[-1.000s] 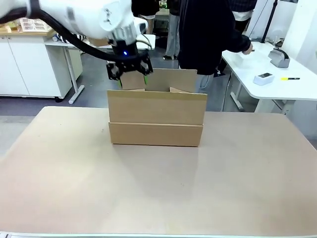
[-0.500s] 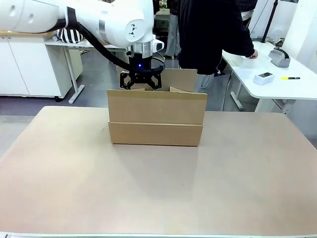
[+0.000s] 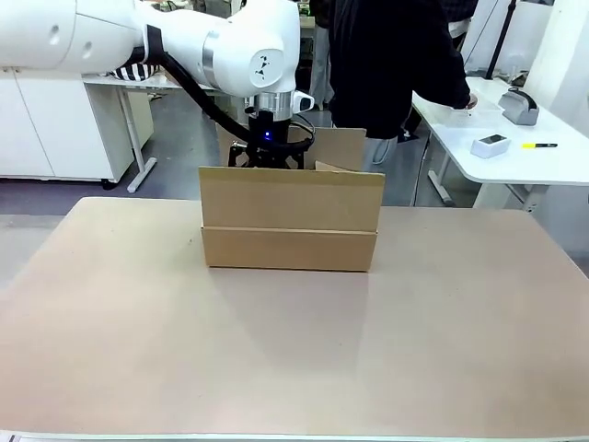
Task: Pack the gift set into the box.
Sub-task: Place both hands on the side flaps of the Package Box and spread them outward.
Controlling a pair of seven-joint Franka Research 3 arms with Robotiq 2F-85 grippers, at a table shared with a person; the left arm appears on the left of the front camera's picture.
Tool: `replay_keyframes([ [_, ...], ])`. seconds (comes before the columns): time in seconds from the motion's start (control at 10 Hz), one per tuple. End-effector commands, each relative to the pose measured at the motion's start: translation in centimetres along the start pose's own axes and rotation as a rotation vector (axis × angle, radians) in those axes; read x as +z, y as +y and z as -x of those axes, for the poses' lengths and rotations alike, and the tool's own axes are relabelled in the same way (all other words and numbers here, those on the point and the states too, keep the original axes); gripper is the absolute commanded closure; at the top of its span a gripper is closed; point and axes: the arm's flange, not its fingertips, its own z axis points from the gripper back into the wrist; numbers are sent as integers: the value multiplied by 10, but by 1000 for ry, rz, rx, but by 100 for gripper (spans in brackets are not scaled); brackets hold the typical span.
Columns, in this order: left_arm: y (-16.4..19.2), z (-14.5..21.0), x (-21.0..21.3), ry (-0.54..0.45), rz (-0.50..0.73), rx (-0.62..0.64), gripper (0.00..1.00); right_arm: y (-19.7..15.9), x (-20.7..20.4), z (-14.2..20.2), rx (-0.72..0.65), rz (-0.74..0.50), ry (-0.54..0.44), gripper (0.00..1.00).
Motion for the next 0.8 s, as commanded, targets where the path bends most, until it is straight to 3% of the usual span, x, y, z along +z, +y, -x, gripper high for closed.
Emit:
replay_keyframes([
  [0.0,3,-1,-3,11,-9,-4,0,2,-2,-4,25,-24,-5,0],
  [0.7,-1,-6,-36,-13,-148,113,0,2,-2,-4,25,-24,-5,0],
])
